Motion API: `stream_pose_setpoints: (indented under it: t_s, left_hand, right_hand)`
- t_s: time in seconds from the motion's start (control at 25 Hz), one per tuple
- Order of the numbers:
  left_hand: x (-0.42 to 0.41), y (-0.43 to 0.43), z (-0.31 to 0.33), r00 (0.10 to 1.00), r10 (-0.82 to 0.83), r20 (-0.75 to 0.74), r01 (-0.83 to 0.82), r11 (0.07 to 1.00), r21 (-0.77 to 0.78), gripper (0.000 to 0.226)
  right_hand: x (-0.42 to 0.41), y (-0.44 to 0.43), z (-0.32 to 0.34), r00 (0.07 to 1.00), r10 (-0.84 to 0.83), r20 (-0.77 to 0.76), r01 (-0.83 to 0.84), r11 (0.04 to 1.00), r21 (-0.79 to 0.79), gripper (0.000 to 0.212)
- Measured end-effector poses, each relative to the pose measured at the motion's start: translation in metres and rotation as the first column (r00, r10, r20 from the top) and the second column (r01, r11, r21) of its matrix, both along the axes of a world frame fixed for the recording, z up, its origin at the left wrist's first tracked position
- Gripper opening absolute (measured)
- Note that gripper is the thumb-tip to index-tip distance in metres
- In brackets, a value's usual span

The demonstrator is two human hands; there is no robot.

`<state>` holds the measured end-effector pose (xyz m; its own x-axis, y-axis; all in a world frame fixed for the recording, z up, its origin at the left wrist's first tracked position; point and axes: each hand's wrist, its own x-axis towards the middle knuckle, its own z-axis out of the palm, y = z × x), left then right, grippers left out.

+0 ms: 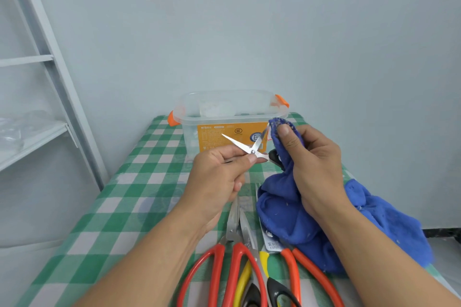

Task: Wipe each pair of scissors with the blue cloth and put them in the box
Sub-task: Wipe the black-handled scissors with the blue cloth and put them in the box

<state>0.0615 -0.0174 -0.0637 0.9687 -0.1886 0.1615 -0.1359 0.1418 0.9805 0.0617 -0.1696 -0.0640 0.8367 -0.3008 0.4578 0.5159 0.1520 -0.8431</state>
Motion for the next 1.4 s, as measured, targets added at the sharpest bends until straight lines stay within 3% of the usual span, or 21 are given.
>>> stream_pose_setpoints:
  t_s: [0.16,0.28,0.4,0.56,0.64,0.76,1.0,1.24,1.4]
  left_hand:
    - [-0.002,0.001,0.005,1.0,0.018,-0.02,-0.018,1.0,-0.002,0.012]
    - [-0.002,0.002,0.007,0.998,0.059,-0.02,-0.059,0.998,0.011,0.014]
    - [0.001,0.005,0.008,0.996,0.085,-0.016,-0.085,0.996,0.017,0.014]
    - [0.003,0.007,0.006,0.997,0.078,-0.002,-0.077,0.996,0.042,0.011]
    - [0.003,0.006,0.004,0.997,0.075,0.013,-0.075,0.995,0.063,0.009]
    - [0.004,0.006,0.002,0.995,0.091,0.03,-0.094,0.991,0.091,0.009]
    - [0.005,0.004,0.001,0.997,0.083,0.011,-0.083,0.992,0.097,0.012]
    - [0.007,0.008,0.0,0.997,0.071,0.006,-0.072,0.994,0.088,0.011]
    - [0.007,0.008,-0.002,0.997,0.073,-0.005,-0.073,0.995,0.068,0.007]
  right_hand:
    - [0.0,-0.002,-0.004,0.999,-0.021,-0.027,0.013,0.961,-0.278,0.011]
    - [-0.002,-0.005,-0.002,0.999,-0.016,0.032,0.025,0.96,-0.28,0.008]
    - [-0.005,-0.007,0.001,0.985,-0.077,0.156,0.131,0.92,-0.371,0.025]
    - [-0.009,0.0,0.001,0.989,0.009,0.145,0.059,0.887,-0.459,0.037]
    - [-0.005,0.0,-0.002,0.982,-0.023,0.188,0.127,0.817,-0.563,0.034]
    - [0.003,-0.004,-0.009,0.97,-0.073,0.231,0.208,0.742,-0.638,0.012]
    - [0.015,-0.006,-0.019,0.911,-0.077,0.405,0.378,0.55,-0.745,0.019]
    - [0.013,-0.003,-0.025,0.932,-0.033,0.361,0.29,0.667,-0.686,0.024]
    - [0.013,-0.003,-0.022,0.914,-0.056,0.401,0.343,0.633,-0.694,0.019]
